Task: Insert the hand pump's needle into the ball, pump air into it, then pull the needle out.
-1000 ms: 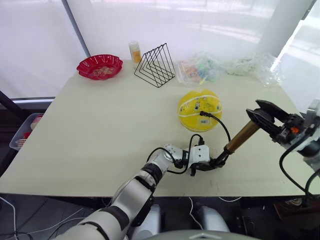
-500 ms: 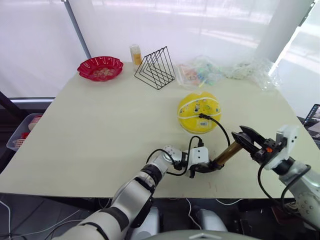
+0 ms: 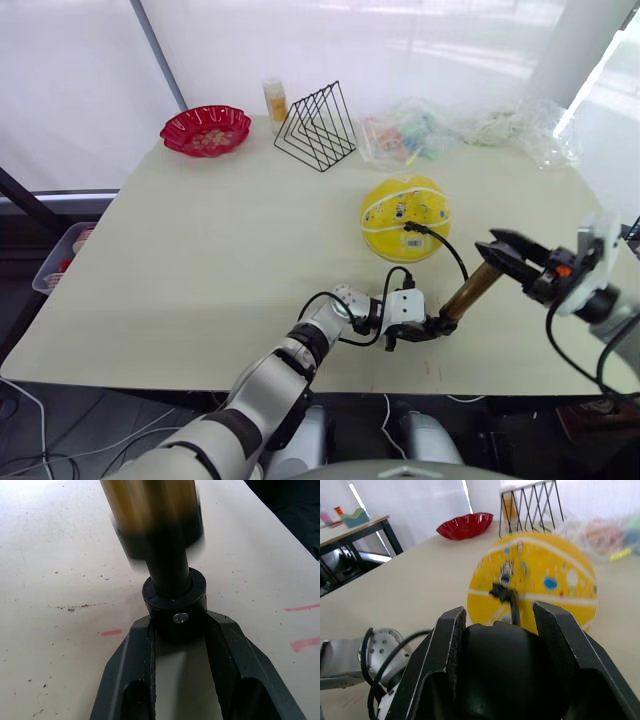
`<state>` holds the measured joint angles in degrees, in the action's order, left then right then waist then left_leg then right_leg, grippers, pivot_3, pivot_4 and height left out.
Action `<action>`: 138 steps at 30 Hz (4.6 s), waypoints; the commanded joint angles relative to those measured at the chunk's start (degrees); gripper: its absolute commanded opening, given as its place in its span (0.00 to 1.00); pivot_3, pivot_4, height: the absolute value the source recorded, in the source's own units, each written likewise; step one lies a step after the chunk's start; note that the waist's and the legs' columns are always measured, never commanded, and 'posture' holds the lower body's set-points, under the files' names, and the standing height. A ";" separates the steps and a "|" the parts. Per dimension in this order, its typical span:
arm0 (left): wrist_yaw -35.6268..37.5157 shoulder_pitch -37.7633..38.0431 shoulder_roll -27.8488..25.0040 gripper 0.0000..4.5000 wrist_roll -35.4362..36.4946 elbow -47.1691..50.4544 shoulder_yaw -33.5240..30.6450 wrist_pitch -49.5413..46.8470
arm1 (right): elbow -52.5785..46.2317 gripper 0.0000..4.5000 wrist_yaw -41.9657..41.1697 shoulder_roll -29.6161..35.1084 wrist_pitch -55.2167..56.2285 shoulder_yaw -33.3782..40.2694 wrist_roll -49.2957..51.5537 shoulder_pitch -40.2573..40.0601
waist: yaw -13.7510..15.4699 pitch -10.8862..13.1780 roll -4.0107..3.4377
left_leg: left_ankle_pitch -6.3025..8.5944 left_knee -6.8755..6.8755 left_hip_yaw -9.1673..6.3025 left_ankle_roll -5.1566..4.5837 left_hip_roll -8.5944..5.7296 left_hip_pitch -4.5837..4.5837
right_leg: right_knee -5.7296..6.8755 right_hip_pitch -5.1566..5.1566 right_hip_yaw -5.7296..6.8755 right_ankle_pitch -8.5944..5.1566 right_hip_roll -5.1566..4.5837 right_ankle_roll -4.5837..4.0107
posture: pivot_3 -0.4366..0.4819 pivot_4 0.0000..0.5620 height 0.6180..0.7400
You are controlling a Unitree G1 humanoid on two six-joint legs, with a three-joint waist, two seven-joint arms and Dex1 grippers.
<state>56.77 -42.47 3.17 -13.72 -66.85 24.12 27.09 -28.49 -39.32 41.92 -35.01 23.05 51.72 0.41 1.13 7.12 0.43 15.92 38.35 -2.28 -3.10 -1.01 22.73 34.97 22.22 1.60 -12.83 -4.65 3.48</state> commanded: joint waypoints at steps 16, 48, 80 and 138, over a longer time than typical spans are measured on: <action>0.60 3.08 -2.32 0.22 -4.63 -4.69 3.16 -2.56 | -4.98 0.35 2.95 9.18 -2.76 12.33 12.50 9.39 | 0.18 0.60 0.09 | 0.00 0.04 0.00 -0.01 -0.02 0.06 | -0.03 -0.01 -0.02 0.03 -0.25 0.04 | 0.48 0.27 0.97; 0.18 3.37 -1.78 0.22 -4.65 -4.69 2.99 -2.93 | 4.19 0.35 -5.37 -5.80 13.78 -4.86 -7.52 0.87 | -0.18 -0.40 0.20 | 0.02 -0.09 -0.08 0.02 0.25 -0.75 | 0.01 -0.57 -0.03 -0.21 -0.08 -0.35 | 0.48 0.27 0.97; 0.09 3.51 -2.32 0.22 -4.79 -4.70 3.21 -2.65 | -5.68 0.35 1.78 -1.71 -1.18 -1.05 6.28 -0.91 | 0.34 -0.10 0.87 | 0.00 0.03 -0.05 -0.01 0.16 -0.21 | 0.00 -0.19 0.01 0.02 -0.06 0.03 | 0.48 0.27 0.97; 0.38 3.09 -2.53 0.22 -4.74 -4.67 3.26 -2.93 | -0.46 0.35 -7.58 -0.40 15.72 -6.20 -15.24 -5.21 | -0.22 -0.39 1.29 | 0.01 -0.05 -0.10 0.01 0.21 -0.46 | -0.03 -0.42 0.02 -0.02 0.13 -0.02 | 0.48 0.27 0.97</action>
<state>56.23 -41.93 2.14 -14.02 -66.96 24.19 26.63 -33.23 -45.41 42.36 -19.62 23.01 42.99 -1.62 0.91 6.72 1.72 16.00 38.23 -2.37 -3.16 -0.74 21.82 34.90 21.43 1.61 -13.02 -4.64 3.22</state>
